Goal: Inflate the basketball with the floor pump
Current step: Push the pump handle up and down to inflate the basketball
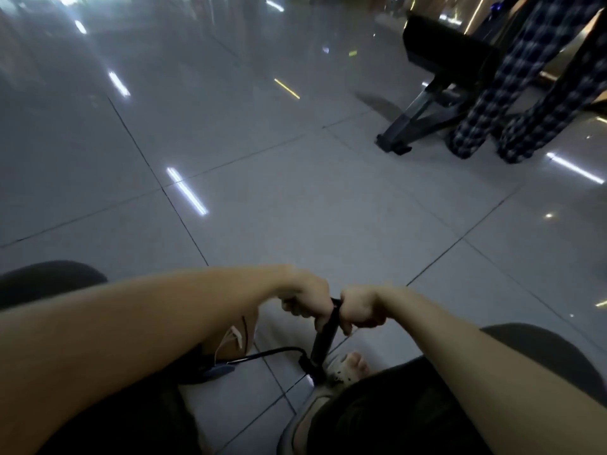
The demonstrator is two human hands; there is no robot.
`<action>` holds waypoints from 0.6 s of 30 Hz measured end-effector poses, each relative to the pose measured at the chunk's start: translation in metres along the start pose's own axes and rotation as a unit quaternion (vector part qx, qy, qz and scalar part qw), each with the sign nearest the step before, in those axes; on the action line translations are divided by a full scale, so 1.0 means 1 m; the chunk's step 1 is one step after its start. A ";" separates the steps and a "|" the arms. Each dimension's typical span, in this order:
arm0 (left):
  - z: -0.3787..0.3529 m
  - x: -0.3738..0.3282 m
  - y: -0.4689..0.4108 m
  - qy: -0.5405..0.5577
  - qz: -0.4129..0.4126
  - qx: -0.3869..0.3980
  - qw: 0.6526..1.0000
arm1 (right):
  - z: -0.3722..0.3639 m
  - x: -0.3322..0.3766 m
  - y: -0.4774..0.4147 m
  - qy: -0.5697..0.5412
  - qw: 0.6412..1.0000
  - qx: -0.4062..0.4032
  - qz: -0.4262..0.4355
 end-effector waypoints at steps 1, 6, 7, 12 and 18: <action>0.004 0.000 0.007 0.003 0.011 0.042 0.999 | 0.003 0.004 0.009 -0.004 1.000 0.013 -0.005; 0.067 -0.006 0.069 0.050 0.019 0.088 0.995 | 0.071 0.032 0.079 -0.033 0.999 0.031 0.000; 0.085 -0.009 0.083 0.062 0.012 0.083 0.995 | 0.088 0.037 0.095 -0.040 0.999 0.028 0.004; 0.127 -0.015 0.092 0.052 0.007 0.060 0.997 | 0.124 0.040 0.116 -0.057 0.998 0.017 0.018; 0.077 -0.007 0.013 0.008 0.006 0.066 0.998 | 0.071 0.008 0.035 -0.064 0.998 -0.002 0.005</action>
Point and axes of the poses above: each hand's wrist, its own y-axis away from the middle knuckle, its own z-axis out of the back of the hand, x = y × z, the point moved 4 cm from there along -y, towards the middle knuckle, and after that the axes turned 2 degrees about -y, right-handed, at the moved point
